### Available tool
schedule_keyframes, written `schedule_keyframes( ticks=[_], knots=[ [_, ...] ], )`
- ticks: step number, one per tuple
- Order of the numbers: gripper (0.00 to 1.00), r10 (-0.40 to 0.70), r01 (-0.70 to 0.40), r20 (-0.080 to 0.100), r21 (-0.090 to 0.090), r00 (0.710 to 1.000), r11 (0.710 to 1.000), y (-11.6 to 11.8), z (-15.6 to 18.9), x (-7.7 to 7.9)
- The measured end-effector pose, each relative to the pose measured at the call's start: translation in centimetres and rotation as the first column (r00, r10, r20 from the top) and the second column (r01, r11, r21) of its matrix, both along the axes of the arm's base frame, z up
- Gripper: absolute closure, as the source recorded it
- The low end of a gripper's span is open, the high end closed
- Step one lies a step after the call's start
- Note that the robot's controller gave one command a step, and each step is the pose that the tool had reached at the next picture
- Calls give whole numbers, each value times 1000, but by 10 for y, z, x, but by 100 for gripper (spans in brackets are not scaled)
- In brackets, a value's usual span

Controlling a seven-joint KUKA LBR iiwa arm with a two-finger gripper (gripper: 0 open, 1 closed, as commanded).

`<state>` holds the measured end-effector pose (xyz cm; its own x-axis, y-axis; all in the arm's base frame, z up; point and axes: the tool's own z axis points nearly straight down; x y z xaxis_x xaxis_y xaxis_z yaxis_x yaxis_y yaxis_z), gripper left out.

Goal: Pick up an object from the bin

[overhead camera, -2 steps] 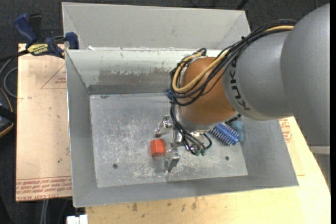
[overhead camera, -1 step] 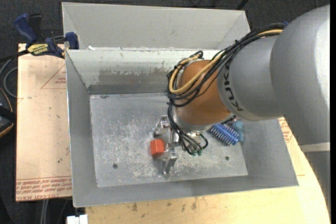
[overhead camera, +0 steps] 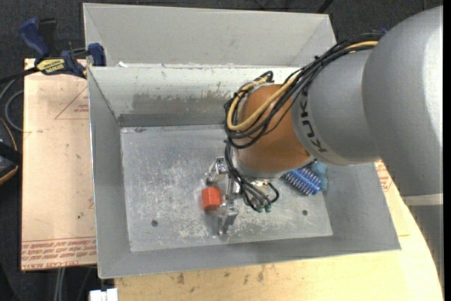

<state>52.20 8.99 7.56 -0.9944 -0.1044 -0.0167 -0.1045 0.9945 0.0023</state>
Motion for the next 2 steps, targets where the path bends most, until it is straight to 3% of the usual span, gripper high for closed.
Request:
schedule_keyframes(
  ticks=[1,2],
  knots=[
    [100,-1,1,2,1,1000,1000,0,2,1],
    [100,-2,2,-13,-2,1000,1000,1,13,2]
  ],
)
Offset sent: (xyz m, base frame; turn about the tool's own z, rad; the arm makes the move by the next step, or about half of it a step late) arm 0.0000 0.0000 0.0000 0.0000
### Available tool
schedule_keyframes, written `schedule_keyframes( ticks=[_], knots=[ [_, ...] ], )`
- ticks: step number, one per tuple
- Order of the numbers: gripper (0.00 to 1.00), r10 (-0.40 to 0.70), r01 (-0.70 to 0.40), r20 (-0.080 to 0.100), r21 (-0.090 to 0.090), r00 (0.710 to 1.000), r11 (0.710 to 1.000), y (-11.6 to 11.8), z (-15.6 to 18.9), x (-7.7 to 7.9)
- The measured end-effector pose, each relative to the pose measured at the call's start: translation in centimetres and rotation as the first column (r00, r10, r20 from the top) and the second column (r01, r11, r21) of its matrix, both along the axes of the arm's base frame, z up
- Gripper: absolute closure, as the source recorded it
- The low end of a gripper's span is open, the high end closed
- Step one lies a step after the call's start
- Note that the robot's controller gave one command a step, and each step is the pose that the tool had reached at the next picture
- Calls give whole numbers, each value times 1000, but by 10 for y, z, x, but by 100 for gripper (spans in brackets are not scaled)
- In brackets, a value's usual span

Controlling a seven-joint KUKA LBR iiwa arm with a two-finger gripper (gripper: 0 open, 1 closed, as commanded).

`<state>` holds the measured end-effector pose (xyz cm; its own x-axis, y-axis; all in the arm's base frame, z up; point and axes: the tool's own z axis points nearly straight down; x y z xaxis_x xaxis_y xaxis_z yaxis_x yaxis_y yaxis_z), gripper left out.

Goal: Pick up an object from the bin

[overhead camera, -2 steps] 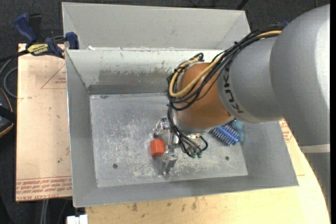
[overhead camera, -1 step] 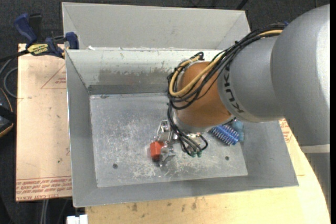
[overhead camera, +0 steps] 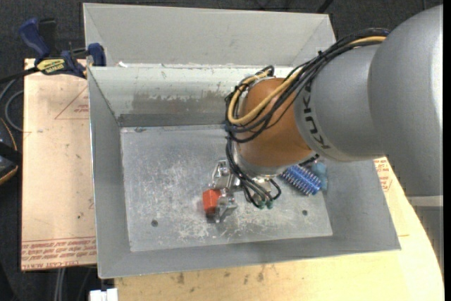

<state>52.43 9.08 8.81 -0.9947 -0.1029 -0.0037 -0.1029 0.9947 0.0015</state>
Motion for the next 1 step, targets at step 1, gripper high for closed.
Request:
schedule_keyframes(
  ticks=[1],
  knots=[
    [100,-1,1,4,0,1000,1000,0,60,2]
  ],
)
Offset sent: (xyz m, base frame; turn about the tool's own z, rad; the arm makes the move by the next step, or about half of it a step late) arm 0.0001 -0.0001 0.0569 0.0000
